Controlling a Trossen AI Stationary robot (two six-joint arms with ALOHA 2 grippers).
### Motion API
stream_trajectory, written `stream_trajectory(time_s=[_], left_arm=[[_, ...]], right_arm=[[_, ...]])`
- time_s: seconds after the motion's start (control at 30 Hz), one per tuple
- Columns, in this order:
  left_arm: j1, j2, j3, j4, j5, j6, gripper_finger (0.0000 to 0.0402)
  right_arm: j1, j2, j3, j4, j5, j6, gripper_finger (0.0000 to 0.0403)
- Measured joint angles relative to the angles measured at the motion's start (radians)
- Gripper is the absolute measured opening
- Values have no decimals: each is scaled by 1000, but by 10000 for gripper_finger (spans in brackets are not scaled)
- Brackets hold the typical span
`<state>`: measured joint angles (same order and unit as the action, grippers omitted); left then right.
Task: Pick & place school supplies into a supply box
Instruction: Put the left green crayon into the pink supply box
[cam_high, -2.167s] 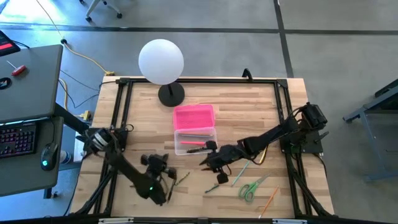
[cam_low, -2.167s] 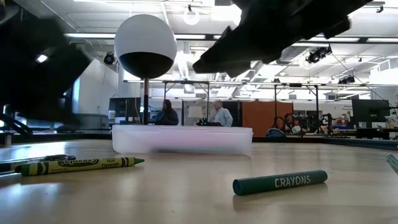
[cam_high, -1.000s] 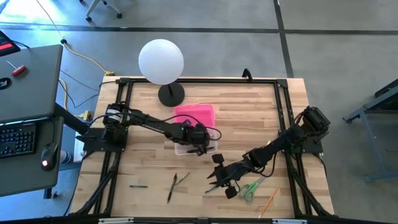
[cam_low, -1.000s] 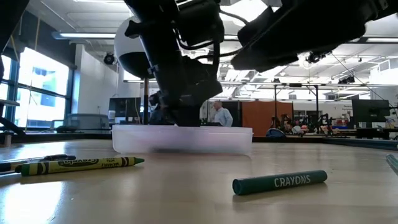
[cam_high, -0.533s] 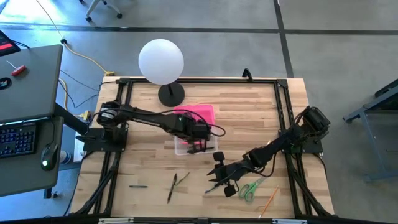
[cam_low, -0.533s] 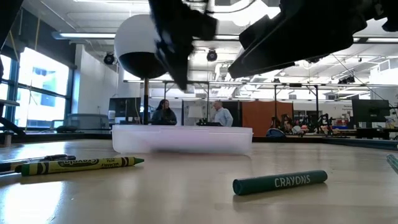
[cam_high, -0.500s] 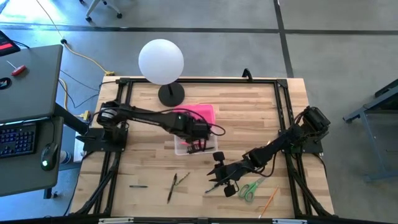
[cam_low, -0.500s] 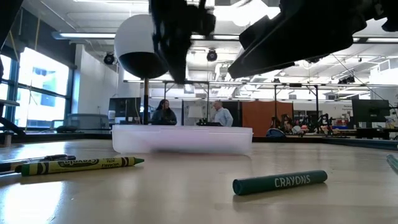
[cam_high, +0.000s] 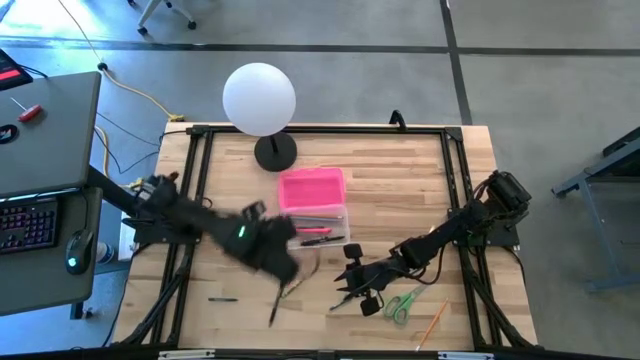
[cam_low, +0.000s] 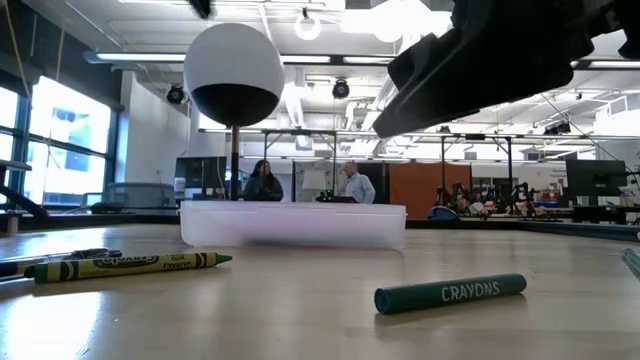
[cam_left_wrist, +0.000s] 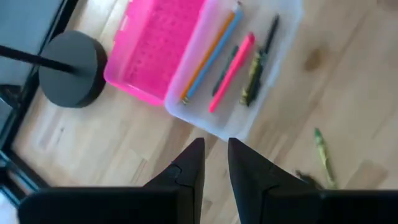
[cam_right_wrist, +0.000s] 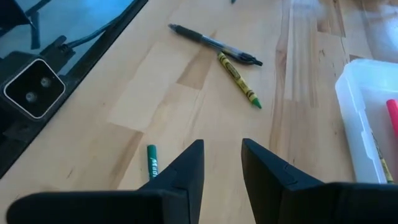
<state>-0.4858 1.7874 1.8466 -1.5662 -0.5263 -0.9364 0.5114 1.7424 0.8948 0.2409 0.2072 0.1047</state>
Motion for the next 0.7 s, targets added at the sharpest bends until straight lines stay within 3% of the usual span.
stream_trajectory(time_s=[0.1,0.23,0.37,0.47,0.7], left_arm=[[-142,-21,-72,-1,-49,-146,101],[-308,-30,-217,16,3,-378,101],[-400,-28,-397,148,212,-550,101],[-430,-28,-495,257,409,-577,101],[-499,-43,-576,393,436,-551,101]], right_arm=[[0,0,0,-17,0,-2,87],[0,0,0,-12,0,-23,87],[-1,0,0,-2,0,-42,87],[-1,0,0,3,0,-37,87],[-1,0,0,22,0,-35,87]])
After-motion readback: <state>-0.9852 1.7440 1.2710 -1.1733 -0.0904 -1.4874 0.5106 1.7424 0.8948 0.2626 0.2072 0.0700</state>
